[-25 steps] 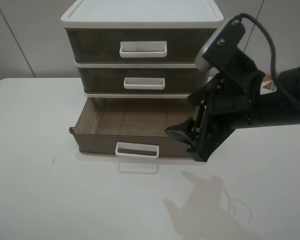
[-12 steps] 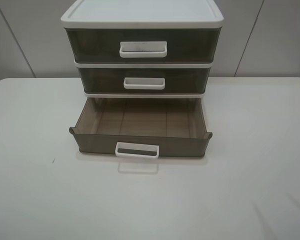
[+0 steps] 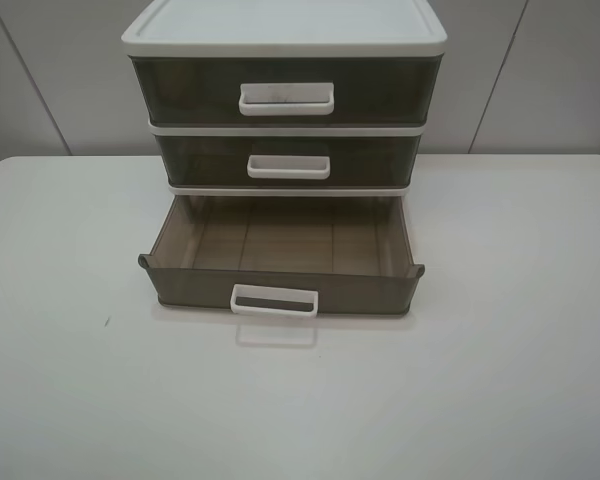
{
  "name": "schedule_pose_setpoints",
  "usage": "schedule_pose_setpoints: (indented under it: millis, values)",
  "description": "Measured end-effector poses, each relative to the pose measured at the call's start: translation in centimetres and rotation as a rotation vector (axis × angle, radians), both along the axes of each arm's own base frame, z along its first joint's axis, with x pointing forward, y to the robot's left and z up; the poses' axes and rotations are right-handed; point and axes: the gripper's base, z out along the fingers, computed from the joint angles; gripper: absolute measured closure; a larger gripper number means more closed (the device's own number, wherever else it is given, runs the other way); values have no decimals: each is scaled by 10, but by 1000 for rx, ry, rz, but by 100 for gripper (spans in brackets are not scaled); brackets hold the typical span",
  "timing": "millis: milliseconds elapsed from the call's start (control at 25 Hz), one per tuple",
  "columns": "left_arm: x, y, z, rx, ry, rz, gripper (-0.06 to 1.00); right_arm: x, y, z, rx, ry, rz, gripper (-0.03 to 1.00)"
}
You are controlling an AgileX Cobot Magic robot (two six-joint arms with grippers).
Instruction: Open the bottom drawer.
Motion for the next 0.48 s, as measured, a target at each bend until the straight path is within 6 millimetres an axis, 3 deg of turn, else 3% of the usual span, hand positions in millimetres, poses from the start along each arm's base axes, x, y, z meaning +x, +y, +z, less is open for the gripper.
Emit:
schedule_pose_setpoints:
  millis: [360,480]
  values:
    - [0,0,0,0,0,0,20,-11,-3,-5,-9,13,-8,23]
    - [0,0,0,0,0,0,20,-12,-3,-16,-14,15,-11,23]
